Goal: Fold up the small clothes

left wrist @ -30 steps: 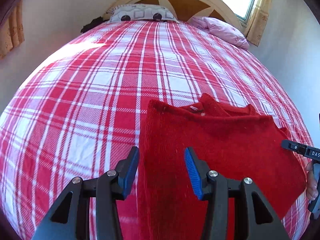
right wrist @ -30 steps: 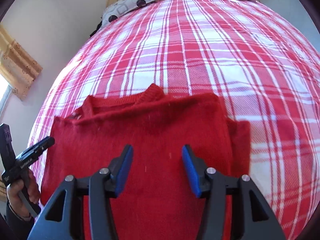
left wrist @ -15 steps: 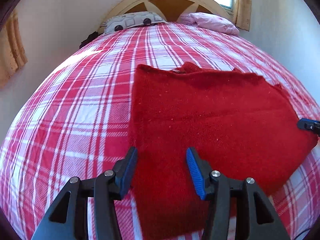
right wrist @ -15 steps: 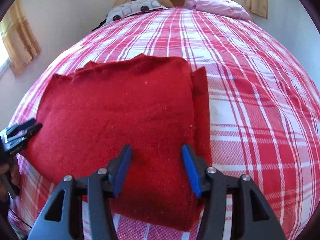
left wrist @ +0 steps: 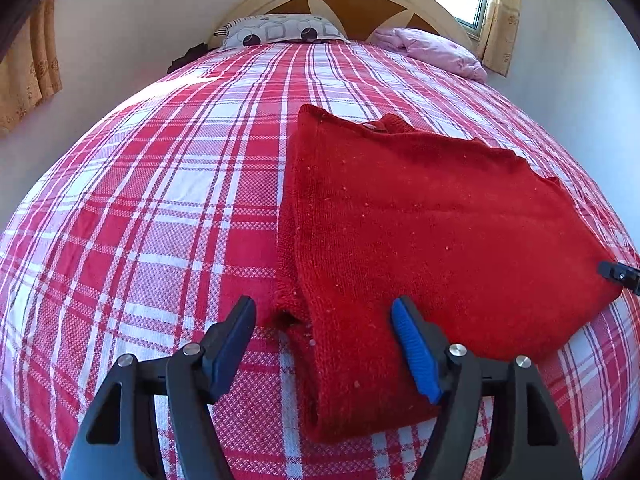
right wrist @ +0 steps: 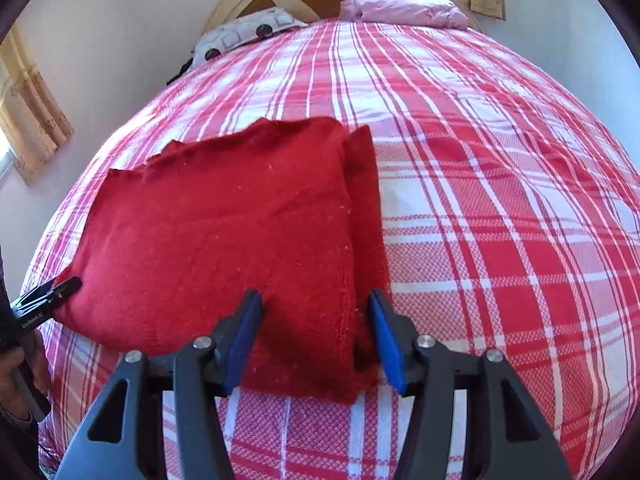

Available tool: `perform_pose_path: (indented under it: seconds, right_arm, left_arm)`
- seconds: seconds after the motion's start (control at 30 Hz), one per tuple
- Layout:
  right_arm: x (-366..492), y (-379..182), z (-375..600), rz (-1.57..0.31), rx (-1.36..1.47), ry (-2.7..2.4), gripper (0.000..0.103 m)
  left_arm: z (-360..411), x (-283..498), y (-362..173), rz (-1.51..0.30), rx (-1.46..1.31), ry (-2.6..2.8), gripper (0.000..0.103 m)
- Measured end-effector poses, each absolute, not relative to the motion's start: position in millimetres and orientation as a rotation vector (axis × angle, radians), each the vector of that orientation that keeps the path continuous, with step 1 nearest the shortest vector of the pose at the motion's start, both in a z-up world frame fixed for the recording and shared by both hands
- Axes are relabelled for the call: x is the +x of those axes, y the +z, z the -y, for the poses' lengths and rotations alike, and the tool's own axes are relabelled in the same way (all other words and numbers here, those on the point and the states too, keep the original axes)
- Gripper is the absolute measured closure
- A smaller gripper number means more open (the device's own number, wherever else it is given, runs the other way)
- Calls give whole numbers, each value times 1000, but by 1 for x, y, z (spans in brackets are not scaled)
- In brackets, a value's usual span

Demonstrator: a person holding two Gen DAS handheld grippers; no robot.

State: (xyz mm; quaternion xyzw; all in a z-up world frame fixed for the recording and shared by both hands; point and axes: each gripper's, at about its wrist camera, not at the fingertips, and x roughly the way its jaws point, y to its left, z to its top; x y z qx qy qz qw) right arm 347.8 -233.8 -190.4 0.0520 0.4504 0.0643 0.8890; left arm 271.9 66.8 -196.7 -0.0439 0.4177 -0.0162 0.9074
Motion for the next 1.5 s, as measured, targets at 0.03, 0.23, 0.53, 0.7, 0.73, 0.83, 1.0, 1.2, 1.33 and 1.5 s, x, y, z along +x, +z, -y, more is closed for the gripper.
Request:
perform_pose_path:
  seconds: [0.03,0.23,0.53,0.7,0.73,0.83,1.0,1.2,1.33,1.5]
  right_arm:
    - [347,-194,233,-942,85,121,46]
    - [339,-200,253,-950,204,144,37]
    - [336,-204,245,-958,150,123,38]
    - [328,-200,246,-953,152,110,37]
    - [328,-201,245,-954,148,109,37]
    - [326,-196,245,-952,138,95,37]
    - [314,-175,239,-888,79,58,37]
    - [295,-135,210,-738,-16,54,35]
    - [295,-127,186,-698,-80,83,35]
    - [299,-139,159,-720,-139,138,35]
  left_arm:
    - [-69,273,-199,-862,-102,-20,22]
    - [-80,274,-204,-879,-162,-26,16]
    - [-79,277,-206,-880,-162,-31,11]
    - [-79,277,-206,-879,-163,-31,10]
    - [-79,277,-205,-881,-163,-30,10]
    - [-80,276,-204,-884,-158,-37,10]
    - [-84,274,-203,-889,-159,-54,9]
    - [-97,265,-191,-908,-211,-86,9]
    - [-115,255,-176,-834,-199,-15,9]
    - [-141,254,-177,-817,-157,100,9]
